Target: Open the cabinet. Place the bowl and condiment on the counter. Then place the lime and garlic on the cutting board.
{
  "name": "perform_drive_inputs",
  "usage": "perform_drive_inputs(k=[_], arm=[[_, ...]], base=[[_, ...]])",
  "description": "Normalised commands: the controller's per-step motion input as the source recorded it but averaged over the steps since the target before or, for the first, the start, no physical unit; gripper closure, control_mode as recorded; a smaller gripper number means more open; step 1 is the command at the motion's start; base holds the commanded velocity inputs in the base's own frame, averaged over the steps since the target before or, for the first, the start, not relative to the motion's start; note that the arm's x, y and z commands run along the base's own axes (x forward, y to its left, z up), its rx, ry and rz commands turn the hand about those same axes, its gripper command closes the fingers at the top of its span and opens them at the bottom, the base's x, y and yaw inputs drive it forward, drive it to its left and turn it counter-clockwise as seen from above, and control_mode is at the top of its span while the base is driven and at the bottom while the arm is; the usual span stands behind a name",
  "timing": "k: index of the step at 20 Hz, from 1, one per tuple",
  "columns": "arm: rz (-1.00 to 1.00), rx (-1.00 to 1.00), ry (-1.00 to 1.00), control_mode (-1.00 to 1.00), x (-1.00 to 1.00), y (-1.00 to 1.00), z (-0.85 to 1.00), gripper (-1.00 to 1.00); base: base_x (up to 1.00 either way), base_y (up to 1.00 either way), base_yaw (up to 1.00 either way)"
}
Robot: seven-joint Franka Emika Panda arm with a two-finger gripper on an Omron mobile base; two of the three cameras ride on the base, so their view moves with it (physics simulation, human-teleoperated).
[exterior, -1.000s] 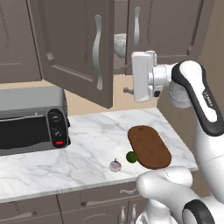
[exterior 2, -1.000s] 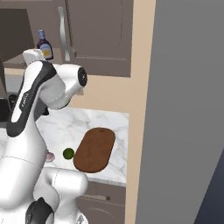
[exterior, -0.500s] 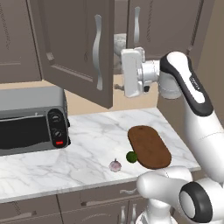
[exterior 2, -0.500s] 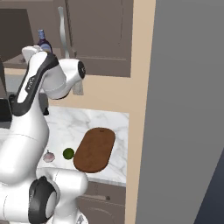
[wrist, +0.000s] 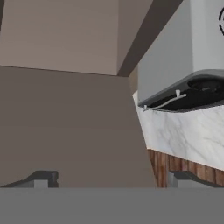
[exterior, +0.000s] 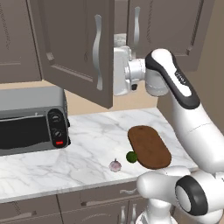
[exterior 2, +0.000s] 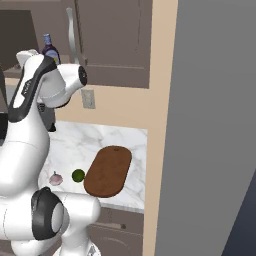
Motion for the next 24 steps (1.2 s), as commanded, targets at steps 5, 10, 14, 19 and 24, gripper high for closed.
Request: perform_drive_inputs(k=[5,10,14,19,24], arm=[[0.0,0.0,0.0,-1.0,0.0,0.24,0.0,-1.0],[0.0,0.0,0.0,-1.0,0.0,0.19,0.0,-1.0],[0.0,0.0,0.0,-1.0,0.0,0.21,0.0,-1.0],[0.0,0.0,0.02,-1.0,-0.2,0.27,0.0,-1.0],[0.01,0.0,0.03,-1.0,-0.47,0.34,0.05,-1.0]], base=[[0.0,0.0,0.0],[0.0,0.0,0.0],[0.0,0.0,0.0],[0.0,0.0,0.0],[0.0,0.0,0.0]])
